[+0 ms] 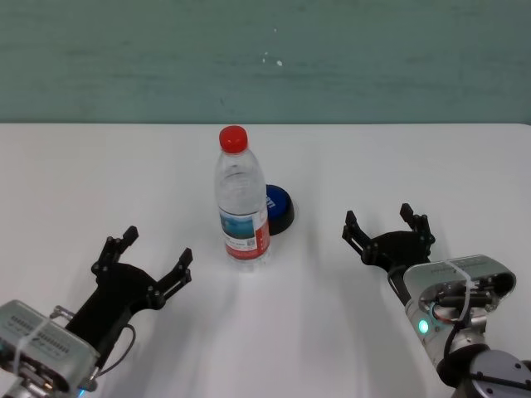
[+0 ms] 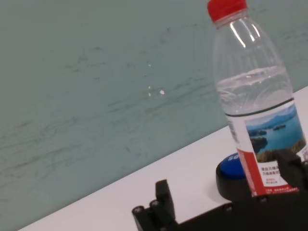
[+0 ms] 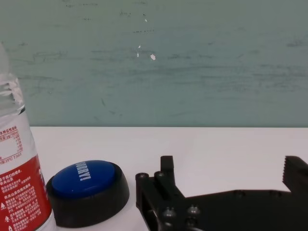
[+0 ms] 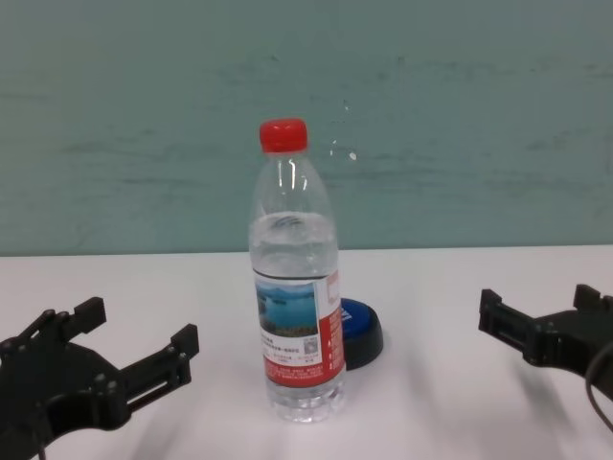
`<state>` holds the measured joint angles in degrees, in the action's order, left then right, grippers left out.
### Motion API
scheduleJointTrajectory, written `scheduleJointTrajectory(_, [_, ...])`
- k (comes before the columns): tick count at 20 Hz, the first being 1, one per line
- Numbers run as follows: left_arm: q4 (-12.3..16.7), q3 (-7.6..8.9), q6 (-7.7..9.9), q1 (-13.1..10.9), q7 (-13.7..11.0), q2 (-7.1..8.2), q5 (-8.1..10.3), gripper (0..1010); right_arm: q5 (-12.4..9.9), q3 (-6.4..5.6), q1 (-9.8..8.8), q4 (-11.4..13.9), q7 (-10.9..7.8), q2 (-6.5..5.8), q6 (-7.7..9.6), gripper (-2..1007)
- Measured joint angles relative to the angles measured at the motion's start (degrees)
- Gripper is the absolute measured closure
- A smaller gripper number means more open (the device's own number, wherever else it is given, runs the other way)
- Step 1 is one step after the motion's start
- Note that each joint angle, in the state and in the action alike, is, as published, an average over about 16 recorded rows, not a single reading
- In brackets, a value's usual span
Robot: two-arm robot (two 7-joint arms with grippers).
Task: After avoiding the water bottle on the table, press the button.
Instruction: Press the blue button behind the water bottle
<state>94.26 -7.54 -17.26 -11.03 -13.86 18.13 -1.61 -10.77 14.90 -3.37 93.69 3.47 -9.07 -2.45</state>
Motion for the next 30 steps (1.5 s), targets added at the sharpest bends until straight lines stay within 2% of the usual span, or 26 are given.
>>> scheduleJointTrajectory(22, [0.00, 0.00, 0.00, 0.00, 0.00, 0.00, 0.01, 10, 0.01, 0.00, 0.00, 0.00, 0.00, 0.00, 0.01, 1])
scheduleJointTrajectory(30, [0.01, 0.00, 0.00, 0.00, 0.00, 0.00, 0.01, 10, 0.21, -0.46, -0.47, 1.02, -0.96, -0.31, 1.24, 1])
